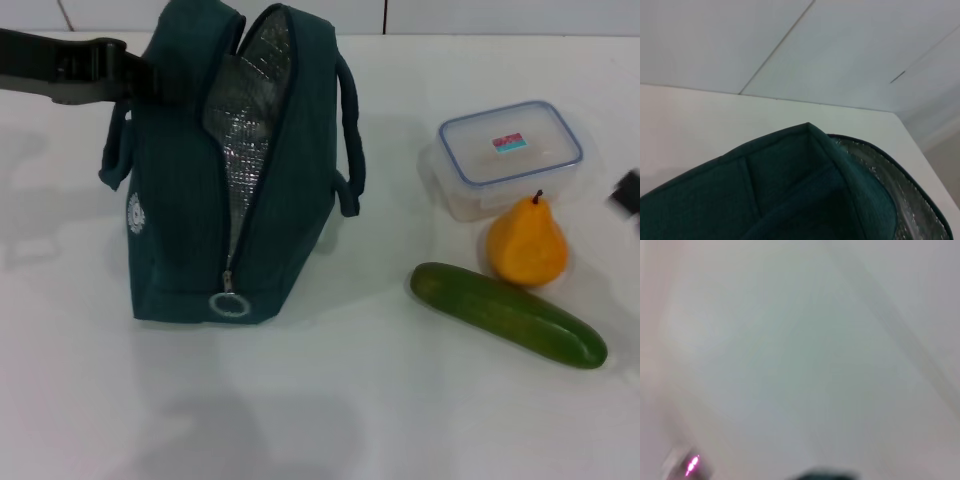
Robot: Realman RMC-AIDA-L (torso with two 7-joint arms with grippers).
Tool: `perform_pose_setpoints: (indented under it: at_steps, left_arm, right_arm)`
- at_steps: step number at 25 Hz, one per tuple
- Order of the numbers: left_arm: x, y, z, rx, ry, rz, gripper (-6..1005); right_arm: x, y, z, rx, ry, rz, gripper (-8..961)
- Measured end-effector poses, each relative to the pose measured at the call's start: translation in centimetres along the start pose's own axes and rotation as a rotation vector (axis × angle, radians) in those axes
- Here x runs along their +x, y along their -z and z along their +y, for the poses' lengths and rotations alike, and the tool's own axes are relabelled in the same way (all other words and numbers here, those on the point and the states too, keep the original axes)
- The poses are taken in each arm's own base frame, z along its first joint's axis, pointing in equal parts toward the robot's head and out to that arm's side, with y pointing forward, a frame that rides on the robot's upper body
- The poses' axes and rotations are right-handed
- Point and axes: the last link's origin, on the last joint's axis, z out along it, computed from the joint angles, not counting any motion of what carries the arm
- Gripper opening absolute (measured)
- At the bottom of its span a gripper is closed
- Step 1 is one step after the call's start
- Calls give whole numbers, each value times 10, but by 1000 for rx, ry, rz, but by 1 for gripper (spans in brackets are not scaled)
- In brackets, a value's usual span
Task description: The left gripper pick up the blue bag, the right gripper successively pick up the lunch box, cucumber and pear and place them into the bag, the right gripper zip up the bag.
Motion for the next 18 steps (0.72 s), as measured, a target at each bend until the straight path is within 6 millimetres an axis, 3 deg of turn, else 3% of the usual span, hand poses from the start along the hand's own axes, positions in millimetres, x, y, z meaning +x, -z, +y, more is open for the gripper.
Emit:
perform_pose_setpoints:
  at_steps: [9, 18]
  left_arm:
    - [-1, -3, 0, -26, 8, -8, 44]
    - [4, -8, 5, -31, -16, -13, 45]
  right_arm:
    - [-10, 32, -38, 311, -410, -228, 857]
    - [-10, -6, -73, 457, -540, -192, 857]
